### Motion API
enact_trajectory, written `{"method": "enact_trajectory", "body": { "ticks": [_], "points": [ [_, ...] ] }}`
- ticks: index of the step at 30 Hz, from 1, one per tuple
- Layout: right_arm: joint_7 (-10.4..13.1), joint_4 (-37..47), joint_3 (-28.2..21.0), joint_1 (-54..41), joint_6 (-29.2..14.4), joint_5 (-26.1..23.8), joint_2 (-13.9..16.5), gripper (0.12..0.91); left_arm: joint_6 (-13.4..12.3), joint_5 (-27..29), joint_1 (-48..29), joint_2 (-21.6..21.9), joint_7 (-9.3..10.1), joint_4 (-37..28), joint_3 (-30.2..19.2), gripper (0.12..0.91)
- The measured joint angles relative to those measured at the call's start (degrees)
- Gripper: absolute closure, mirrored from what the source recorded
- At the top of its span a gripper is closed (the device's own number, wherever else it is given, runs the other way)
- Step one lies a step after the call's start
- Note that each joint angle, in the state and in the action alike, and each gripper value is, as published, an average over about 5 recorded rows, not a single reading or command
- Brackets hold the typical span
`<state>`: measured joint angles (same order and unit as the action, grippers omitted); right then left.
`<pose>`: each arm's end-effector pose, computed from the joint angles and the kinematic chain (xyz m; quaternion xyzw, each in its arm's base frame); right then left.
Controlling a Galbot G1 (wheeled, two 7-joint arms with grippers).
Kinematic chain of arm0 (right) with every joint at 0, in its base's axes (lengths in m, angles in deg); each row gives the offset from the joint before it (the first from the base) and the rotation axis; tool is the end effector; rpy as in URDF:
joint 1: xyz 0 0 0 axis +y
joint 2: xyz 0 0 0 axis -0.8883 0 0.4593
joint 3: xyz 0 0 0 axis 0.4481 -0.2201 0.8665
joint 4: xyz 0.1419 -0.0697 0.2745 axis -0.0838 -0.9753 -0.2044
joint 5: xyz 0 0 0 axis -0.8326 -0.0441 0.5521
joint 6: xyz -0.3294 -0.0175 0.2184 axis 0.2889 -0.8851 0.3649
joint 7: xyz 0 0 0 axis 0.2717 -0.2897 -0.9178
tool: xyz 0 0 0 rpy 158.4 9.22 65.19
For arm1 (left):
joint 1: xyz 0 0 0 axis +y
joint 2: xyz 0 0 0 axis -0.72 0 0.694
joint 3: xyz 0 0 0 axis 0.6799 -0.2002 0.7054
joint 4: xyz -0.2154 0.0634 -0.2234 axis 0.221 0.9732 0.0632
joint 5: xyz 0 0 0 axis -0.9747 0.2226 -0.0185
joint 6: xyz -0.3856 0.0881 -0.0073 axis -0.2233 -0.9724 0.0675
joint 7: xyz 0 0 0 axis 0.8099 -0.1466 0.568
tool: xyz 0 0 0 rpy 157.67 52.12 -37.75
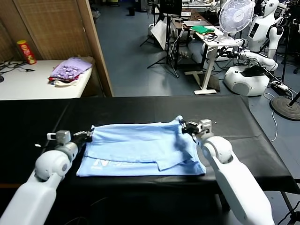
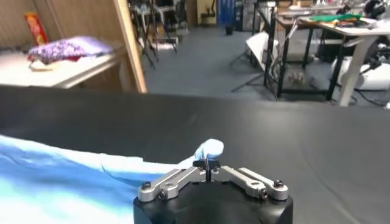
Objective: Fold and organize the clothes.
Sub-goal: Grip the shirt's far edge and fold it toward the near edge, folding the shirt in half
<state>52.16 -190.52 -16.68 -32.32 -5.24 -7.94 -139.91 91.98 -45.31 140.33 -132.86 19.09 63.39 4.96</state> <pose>0.3823 -0.0020 -0.1920 0.1559 -0.9574 0.0280 0.2414 0.3640 0.1069 -0.1959 -0.0413 -0.9718 -0.0216 0.2309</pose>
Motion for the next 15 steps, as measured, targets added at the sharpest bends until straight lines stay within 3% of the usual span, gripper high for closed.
{"method": "enact_trajectory", "body": {
  "ticks": [15],
  "points": [
    [0.95,-9.64,2.12,12.20,1.40,-6.05,0.56,0.902,-0.11,9.16,17.19,-1.32,-0.85,10.97,6.42,0.904]
  ]
}}
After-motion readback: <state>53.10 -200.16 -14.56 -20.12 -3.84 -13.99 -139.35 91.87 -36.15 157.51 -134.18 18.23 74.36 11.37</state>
